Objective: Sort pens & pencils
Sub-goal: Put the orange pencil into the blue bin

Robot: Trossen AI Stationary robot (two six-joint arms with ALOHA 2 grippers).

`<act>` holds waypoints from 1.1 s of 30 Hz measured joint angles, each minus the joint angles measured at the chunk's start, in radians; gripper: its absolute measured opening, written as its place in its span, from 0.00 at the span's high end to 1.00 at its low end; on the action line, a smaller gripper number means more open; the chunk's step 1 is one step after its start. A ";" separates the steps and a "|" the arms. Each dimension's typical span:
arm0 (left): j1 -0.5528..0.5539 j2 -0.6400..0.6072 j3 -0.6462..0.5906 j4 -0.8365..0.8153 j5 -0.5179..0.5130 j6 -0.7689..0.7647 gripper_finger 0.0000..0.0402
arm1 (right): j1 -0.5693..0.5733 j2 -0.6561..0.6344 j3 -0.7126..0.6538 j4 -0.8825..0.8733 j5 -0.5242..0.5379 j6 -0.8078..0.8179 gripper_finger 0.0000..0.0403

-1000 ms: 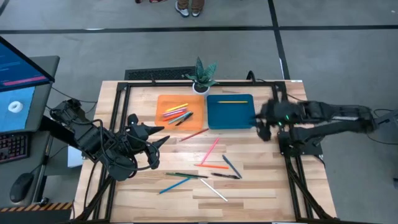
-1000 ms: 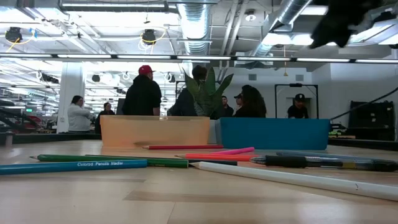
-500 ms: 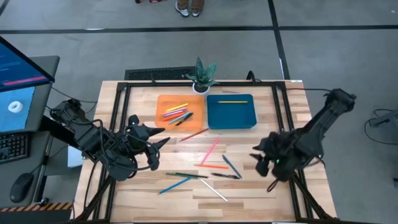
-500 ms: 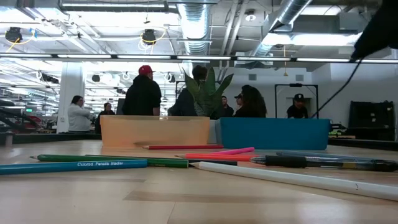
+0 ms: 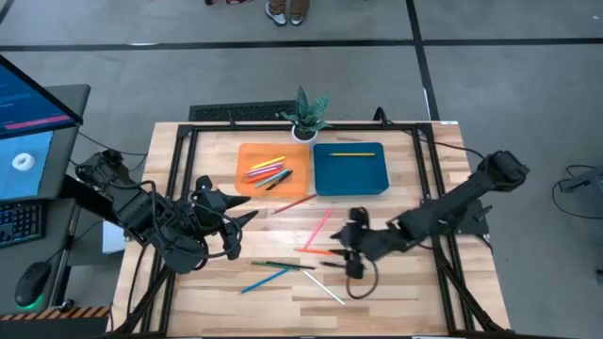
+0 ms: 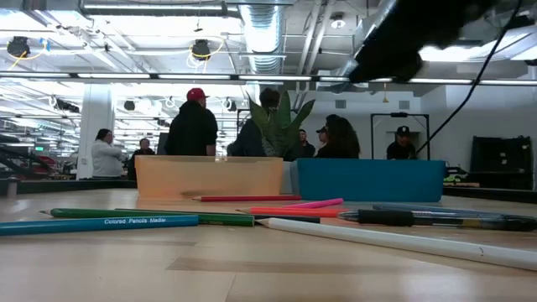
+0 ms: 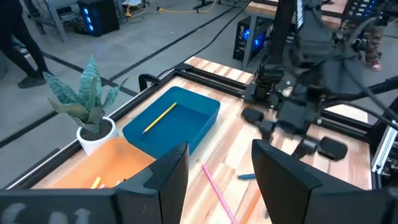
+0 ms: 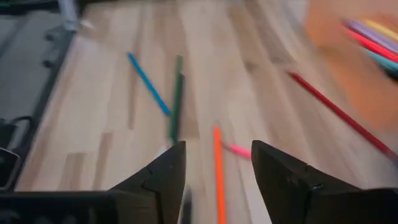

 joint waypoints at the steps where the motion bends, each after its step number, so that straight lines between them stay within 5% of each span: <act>1: 0.000 0.000 0.000 -0.001 0.002 0.000 0.58 | -0.022 0.025 0.000 0.053 -0.043 -0.035 0.50; 5: 0.000 0.000 0.000 -0.002 0.010 0.003 0.58 | -0.068 0.134 0.000 0.240 -0.144 -0.138 0.51; 13: 0.000 0.000 0.000 -0.003 0.015 0.003 0.58 | -0.071 0.321 0.000 0.367 -0.148 -0.198 0.52; 26: 0.000 0.000 0.000 -0.002 -0.005 -0.004 0.58 | -0.116 0.324 -0.217 0.652 -0.151 -0.241 0.53; 33: 0.000 0.000 0.000 -0.002 -0.018 -0.024 0.58 | -0.100 0.421 -0.221 0.704 -0.151 -0.262 0.55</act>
